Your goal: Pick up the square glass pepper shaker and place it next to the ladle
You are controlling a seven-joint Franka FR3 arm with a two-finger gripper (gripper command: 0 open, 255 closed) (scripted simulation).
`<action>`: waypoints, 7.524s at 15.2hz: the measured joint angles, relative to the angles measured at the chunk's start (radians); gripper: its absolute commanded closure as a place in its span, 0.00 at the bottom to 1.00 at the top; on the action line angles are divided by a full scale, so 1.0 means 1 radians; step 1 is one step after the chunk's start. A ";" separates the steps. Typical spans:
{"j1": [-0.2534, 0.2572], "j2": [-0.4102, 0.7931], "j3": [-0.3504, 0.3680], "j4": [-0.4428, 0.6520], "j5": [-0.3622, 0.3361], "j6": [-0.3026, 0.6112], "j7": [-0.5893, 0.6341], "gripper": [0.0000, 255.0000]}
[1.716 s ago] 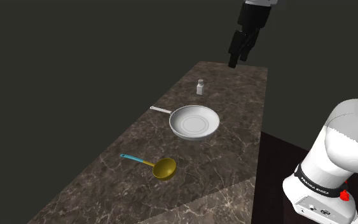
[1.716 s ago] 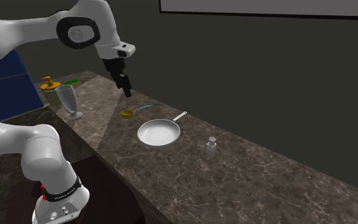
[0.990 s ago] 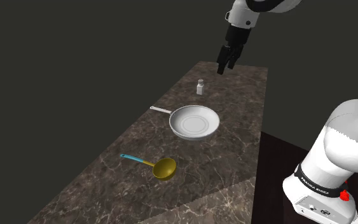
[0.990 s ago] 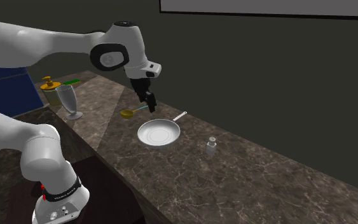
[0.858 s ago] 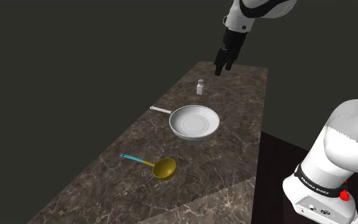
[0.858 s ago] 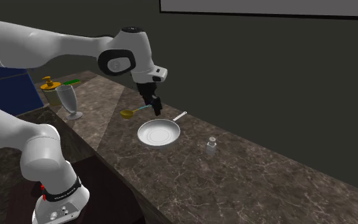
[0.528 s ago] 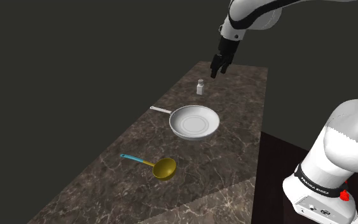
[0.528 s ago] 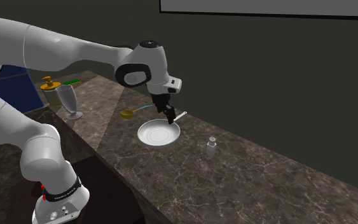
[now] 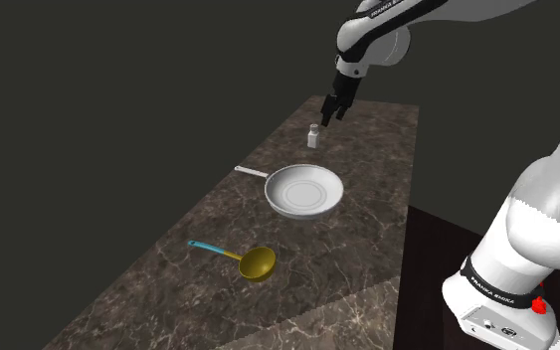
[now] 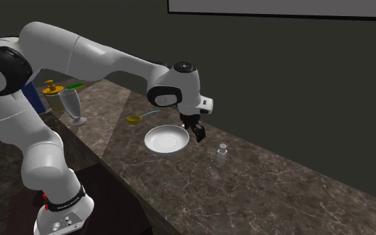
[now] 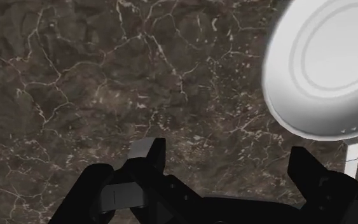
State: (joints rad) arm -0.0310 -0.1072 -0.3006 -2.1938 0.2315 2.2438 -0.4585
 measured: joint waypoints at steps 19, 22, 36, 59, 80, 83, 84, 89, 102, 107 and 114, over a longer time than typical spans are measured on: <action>-0.094 0.501 -0.002 0.333 0.312 0.102 -0.272 0.00; -0.096 0.510 0.000 0.336 0.317 0.107 -0.275 0.00; -0.096 0.511 0.000 0.337 0.317 0.107 -0.276 1.00; -0.075 0.380 -0.044 0.450 0.199 -0.111 -0.150 1.00; 0.063 0.001 0.032 0.097 0.023 -0.046 0.121 1.00; 0.085 -0.079 0.075 -0.001 -0.006 -0.009 0.195 1.00; 0.092 -0.100 0.091 -0.027 -0.013 0.001 0.221 1.00; 0.120 -0.218 0.173 -0.148 -0.042 0.028 0.346 1.00; 0.214 -0.440 0.423 -0.337 -0.028 0.041 0.675 1.00; 0.260 -0.464 0.538 -0.351 -0.004 0.050 0.813 1.00; 0.312 -0.461 0.700 -0.324 0.021 0.052 1.006 1.00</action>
State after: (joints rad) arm 0.2815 -0.5679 0.3996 -2.5181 0.2525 2.2958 0.5474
